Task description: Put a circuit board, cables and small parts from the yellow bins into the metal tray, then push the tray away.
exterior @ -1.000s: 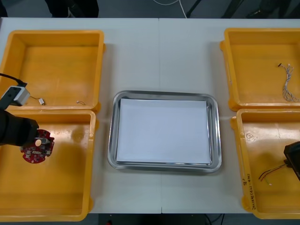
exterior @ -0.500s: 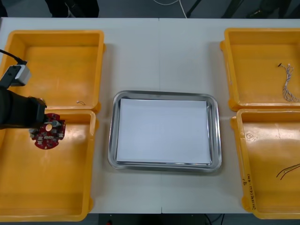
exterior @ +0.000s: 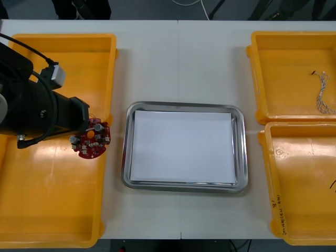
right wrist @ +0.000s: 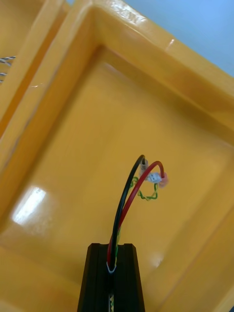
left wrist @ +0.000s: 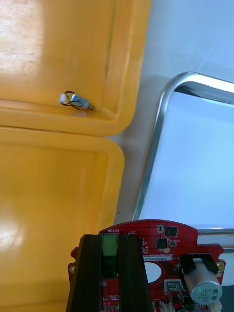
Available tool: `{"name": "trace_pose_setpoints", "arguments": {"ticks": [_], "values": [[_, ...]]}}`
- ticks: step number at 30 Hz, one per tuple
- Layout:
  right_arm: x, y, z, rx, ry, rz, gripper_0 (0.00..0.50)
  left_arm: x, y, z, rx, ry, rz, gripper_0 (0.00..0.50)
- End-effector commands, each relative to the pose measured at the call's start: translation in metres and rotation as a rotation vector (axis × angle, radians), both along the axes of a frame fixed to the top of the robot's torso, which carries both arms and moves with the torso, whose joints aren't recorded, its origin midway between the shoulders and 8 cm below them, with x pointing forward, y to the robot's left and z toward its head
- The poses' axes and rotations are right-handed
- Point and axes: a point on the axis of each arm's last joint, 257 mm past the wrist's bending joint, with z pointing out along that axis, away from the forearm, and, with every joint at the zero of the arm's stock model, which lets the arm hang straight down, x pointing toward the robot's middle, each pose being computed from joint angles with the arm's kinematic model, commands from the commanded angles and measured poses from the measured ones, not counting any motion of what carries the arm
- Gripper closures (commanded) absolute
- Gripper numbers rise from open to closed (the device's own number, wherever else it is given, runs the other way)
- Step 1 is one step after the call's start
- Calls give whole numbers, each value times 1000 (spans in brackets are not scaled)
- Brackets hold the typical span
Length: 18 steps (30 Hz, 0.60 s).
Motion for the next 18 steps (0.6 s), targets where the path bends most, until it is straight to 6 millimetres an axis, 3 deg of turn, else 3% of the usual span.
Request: {"name": "trace_pose_setpoints", "arguments": {"ticks": [1, 8, 18], "values": [[6, -7, 47, -126, -38, 139, 500, 8, -21, 19, 54, -80, -56, 493], [5, 6, 71, -238, 11, 409, 500, 9, -52, 7, 79, -97, -106, 493], [-1, 30, 84, -400, 92, 826, 500, 5, -87, -22, 171, -41, -208, 490]]}}
